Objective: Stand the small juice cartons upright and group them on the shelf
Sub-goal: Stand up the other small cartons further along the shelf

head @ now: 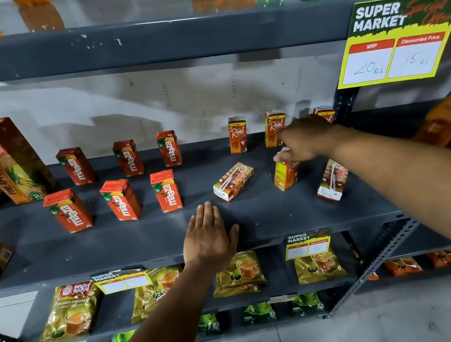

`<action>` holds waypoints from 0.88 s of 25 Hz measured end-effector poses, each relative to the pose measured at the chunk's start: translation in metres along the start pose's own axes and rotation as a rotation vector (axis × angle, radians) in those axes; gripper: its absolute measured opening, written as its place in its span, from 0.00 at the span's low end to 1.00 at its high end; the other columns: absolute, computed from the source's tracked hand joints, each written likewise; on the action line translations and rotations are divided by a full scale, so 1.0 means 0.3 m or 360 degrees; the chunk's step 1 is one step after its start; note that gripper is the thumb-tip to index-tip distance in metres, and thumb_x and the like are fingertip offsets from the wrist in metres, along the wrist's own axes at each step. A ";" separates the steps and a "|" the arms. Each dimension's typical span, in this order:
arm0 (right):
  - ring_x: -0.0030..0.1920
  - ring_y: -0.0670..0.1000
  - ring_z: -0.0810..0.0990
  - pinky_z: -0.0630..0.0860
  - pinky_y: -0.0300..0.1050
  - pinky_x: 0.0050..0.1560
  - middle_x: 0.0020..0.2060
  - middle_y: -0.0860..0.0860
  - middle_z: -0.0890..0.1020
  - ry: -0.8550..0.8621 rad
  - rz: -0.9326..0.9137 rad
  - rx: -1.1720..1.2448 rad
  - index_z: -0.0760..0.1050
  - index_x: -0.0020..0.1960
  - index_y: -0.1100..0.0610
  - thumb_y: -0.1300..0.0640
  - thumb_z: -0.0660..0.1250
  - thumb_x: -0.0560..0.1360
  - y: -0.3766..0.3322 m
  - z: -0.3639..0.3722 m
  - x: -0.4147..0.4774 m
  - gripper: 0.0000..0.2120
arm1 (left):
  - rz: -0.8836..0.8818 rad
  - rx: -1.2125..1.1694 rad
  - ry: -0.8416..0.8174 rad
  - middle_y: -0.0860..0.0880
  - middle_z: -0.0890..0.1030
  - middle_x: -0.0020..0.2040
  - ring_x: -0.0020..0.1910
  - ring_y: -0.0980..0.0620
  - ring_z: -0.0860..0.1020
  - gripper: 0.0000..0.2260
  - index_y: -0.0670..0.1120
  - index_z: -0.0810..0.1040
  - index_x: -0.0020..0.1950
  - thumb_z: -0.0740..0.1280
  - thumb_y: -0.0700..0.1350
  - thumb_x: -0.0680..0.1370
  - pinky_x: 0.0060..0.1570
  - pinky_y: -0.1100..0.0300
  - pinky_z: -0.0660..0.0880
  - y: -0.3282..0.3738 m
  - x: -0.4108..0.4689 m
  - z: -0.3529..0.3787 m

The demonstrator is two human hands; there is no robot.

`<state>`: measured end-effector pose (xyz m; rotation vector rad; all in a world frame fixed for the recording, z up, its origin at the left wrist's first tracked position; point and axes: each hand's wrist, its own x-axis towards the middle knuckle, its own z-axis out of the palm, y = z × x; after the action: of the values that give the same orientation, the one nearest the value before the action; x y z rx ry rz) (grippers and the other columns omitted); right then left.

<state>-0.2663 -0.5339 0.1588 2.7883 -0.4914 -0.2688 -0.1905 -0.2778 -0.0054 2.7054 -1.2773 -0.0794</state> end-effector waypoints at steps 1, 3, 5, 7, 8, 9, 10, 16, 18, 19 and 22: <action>0.41 0.54 0.77 0.71 0.47 0.40 0.42 0.54 0.80 -0.0011 0.0103 0.0044 0.75 0.48 0.57 0.35 0.59 0.75 -0.008 0.004 0.001 0.24 | 0.0001 -0.0004 0.0000 0.43 0.49 0.79 0.77 0.47 0.46 0.34 0.40 0.50 0.77 0.44 0.63 0.79 0.75 0.52 0.44 0.000 -0.002 -0.001; 0.39 0.53 0.76 0.70 0.47 0.39 0.40 0.54 0.79 -0.0025 0.0220 0.0132 0.75 0.46 0.57 0.34 0.57 0.75 -0.032 0.014 0.001 0.26 | 0.0003 -0.0007 -0.0001 0.42 0.49 0.79 0.77 0.47 0.46 0.34 0.40 0.50 0.77 0.45 0.62 0.79 0.75 0.52 0.44 0.001 -0.003 -0.004; 0.41 0.53 0.77 0.73 0.47 0.43 0.41 0.54 0.79 -0.0002 0.0261 0.0233 0.75 0.48 0.57 0.31 0.55 0.74 -0.029 0.019 0.001 0.29 | 0.0006 -0.0004 0.0002 0.42 0.49 0.79 0.77 0.46 0.46 0.34 0.40 0.50 0.77 0.45 0.62 0.80 0.75 0.51 0.45 0.002 -0.005 -0.006; 0.47 0.57 0.79 0.77 0.51 0.49 0.48 0.54 0.80 0.0055 0.0344 0.0463 0.73 0.53 0.57 0.29 0.53 0.73 0.008 0.011 -0.009 0.32 | 0.0006 0.0000 -0.0001 0.42 0.49 0.79 0.77 0.46 0.46 0.34 0.40 0.50 0.77 0.44 0.62 0.80 0.75 0.51 0.45 0.002 -0.006 -0.007; 0.50 0.59 0.79 0.76 0.51 0.49 0.50 0.54 0.79 0.0123 0.0444 0.0544 0.72 0.56 0.56 0.30 0.54 0.74 0.044 0.014 -0.015 0.31 | 0.0006 -0.0003 -0.0001 0.42 0.49 0.79 0.77 0.46 0.46 0.34 0.40 0.50 0.77 0.44 0.62 0.80 0.75 0.51 0.45 0.003 -0.006 -0.006; 0.52 0.60 0.79 0.75 0.50 0.48 0.51 0.55 0.79 0.0174 0.0539 0.0575 0.72 0.57 0.56 0.33 0.55 0.75 0.087 0.014 -0.029 0.27 | 0.0005 -0.0005 0.0000 0.42 0.49 0.79 0.77 0.46 0.46 0.34 0.40 0.50 0.77 0.44 0.62 0.79 0.75 0.51 0.45 0.002 -0.005 -0.004; 0.53 0.61 0.79 0.73 0.48 0.46 0.53 0.58 0.80 0.0170 0.0612 0.0607 0.73 0.56 0.57 0.36 0.58 0.76 0.131 0.023 -0.052 0.24 | 0.0004 -0.0005 0.0003 0.42 0.49 0.79 0.77 0.46 0.46 0.34 0.40 0.50 0.77 0.44 0.62 0.79 0.75 0.51 0.45 0.001 -0.004 -0.003; 0.48 0.58 0.81 0.75 0.47 0.46 0.47 0.56 0.81 -0.0144 0.1260 0.1515 0.75 0.44 0.56 0.27 0.68 0.62 0.077 0.276 -0.285 0.32 | -0.0006 0.0013 0.0046 0.42 0.50 0.79 0.77 0.46 0.47 0.34 0.40 0.51 0.77 0.44 0.63 0.79 0.75 0.51 0.46 0.002 -0.002 0.008; 0.57 0.61 0.78 0.74 0.54 0.56 0.57 0.58 0.80 0.0014 0.1555 0.1460 0.75 0.57 0.57 0.19 0.65 0.51 -0.031 0.386 -0.299 0.50 | -0.0012 0.0030 0.0056 0.42 0.51 0.79 0.77 0.46 0.48 0.34 0.40 0.51 0.77 0.44 0.62 0.79 0.75 0.51 0.46 0.005 -0.001 0.008; 0.61 0.62 0.75 0.71 0.57 0.59 0.62 0.58 0.77 0.0106 0.1679 0.1363 0.72 0.62 0.58 0.19 0.66 0.51 -0.077 0.416 -0.292 0.53 | -0.0016 0.0039 0.0053 0.42 0.51 0.79 0.77 0.46 0.48 0.34 0.40 0.51 0.77 0.44 0.62 0.79 0.75 0.51 0.47 0.008 0.000 0.008; 0.61 0.61 0.74 0.68 0.58 0.57 0.60 0.57 0.78 0.0237 0.1789 0.1231 0.73 0.61 0.56 0.30 0.70 0.60 -0.119 0.427 -0.276 0.40 | -0.0029 0.0046 0.0045 0.43 0.51 0.79 0.77 0.46 0.48 0.33 0.40 0.52 0.77 0.44 0.62 0.79 0.75 0.51 0.47 0.013 0.000 0.007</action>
<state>-0.3619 -0.5048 0.0380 2.5500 -2.3301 0.4680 -0.1937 -0.2804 -0.0070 2.7327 -1.2560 -0.0246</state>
